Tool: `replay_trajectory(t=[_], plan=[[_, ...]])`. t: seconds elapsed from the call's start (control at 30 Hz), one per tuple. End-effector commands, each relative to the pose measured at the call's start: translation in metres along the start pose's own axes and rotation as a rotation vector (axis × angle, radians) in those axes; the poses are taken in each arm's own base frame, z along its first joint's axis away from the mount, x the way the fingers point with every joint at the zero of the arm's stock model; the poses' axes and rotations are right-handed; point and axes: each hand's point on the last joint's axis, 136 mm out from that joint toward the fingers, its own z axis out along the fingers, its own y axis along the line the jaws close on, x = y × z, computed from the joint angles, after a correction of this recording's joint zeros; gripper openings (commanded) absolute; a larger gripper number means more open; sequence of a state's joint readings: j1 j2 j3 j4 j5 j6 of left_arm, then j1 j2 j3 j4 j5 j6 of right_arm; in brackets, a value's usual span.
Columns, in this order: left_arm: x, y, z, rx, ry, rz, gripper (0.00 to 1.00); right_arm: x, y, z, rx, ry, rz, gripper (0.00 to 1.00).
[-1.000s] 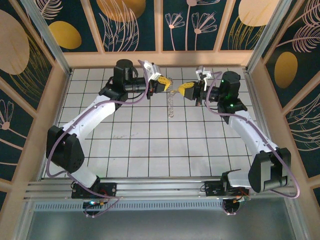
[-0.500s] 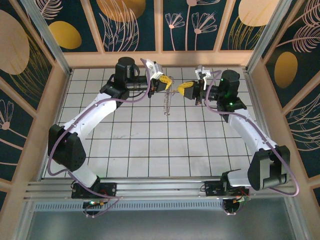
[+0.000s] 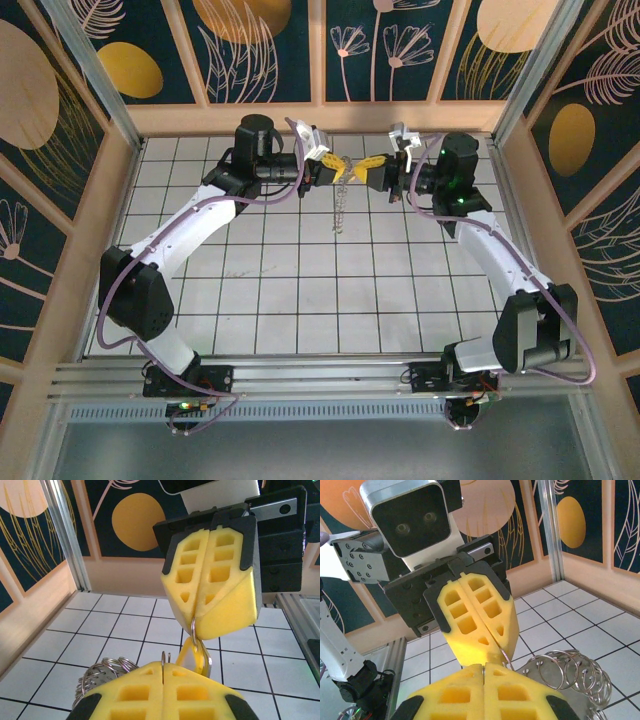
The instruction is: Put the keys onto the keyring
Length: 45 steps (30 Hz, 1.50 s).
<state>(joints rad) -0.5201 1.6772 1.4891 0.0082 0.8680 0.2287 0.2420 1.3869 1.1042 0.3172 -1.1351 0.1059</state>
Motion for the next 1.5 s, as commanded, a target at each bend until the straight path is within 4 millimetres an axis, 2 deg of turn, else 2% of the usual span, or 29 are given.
replay_trajectory(t=[0.0,0.27,0.53,0.87,1.2,1.47], plan=[[-0.02,-0.008,0.0,0.038,-0.039,0.059,0.0,-0.016,0.009,0.004,-0.044,-0.017,-0.071,0.0],[-0.022,-0.01,-0.001,0.041,-0.041,0.061,0.0,-0.011,0.006,0.012,-0.054,0.01,-0.057,0.0],[-0.025,-0.009,-0.002,0.027,-0.044,0.073,0.0,0.001,-0.007,0.014,-0.026,0.035,-0.031,0.0],[-0.025,-0.013,-0.003,0.044,-0.048,0.071,0.0,0.001,-0.015,0.013,0.007,0.024,-0.023,0.0],[-0.03,-0.018,-0.005,0.058,-0.062,0.081,0.0,0.008,-0.037,0.002,0.06,0.006,0.019,0.0],[-0.032,-0.019,-0.006,0.061,-0.074,0.085,0.0,0.012,-0.041,0.001,0.06,0.007,0.04,0.0]])
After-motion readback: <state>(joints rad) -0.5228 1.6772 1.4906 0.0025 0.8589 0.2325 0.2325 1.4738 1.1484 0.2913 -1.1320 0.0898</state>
